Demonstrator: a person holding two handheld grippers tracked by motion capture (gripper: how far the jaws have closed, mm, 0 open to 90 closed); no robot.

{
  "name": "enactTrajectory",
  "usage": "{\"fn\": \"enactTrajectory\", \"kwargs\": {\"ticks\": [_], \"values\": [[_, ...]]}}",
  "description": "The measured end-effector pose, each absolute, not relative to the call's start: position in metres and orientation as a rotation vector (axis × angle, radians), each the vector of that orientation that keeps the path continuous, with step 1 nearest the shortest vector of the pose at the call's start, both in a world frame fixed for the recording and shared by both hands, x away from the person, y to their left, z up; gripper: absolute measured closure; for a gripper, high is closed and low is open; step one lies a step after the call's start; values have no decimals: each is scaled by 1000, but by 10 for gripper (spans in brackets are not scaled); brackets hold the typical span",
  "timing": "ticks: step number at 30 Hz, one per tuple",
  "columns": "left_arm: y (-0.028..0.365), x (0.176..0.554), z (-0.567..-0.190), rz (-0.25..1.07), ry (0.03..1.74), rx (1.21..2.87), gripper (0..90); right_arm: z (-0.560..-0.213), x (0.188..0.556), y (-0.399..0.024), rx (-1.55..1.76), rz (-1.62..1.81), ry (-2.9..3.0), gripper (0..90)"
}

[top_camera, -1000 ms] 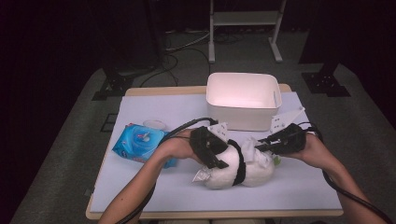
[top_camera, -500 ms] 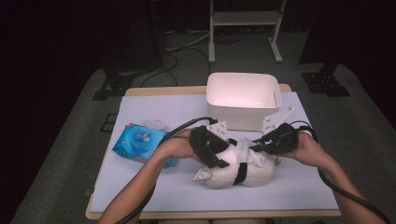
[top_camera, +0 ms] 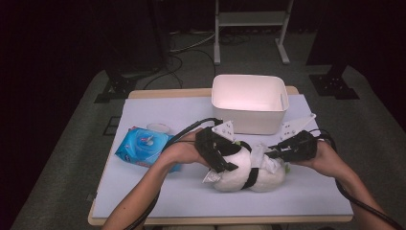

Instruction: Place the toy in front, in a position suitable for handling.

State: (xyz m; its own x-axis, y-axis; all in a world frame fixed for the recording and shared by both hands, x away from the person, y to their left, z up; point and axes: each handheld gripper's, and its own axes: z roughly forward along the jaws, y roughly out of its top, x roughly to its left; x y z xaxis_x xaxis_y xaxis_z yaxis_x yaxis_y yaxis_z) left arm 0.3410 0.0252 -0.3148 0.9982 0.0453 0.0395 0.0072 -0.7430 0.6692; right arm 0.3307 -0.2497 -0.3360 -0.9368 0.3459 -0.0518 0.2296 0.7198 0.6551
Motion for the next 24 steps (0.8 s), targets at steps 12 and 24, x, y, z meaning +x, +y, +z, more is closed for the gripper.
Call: {"fn": "enactTrajectory", "kwargs": {"ticks": [12, 24], "values": [[34, 341, -315, 66, 86, 2407, 153, -337, 325, -254, 473, 1022, 2745, 793], [31, 344, -329, 48, 81, 2415, 247, -330, 331, -228, 383, 954, 2776, 792]]}}
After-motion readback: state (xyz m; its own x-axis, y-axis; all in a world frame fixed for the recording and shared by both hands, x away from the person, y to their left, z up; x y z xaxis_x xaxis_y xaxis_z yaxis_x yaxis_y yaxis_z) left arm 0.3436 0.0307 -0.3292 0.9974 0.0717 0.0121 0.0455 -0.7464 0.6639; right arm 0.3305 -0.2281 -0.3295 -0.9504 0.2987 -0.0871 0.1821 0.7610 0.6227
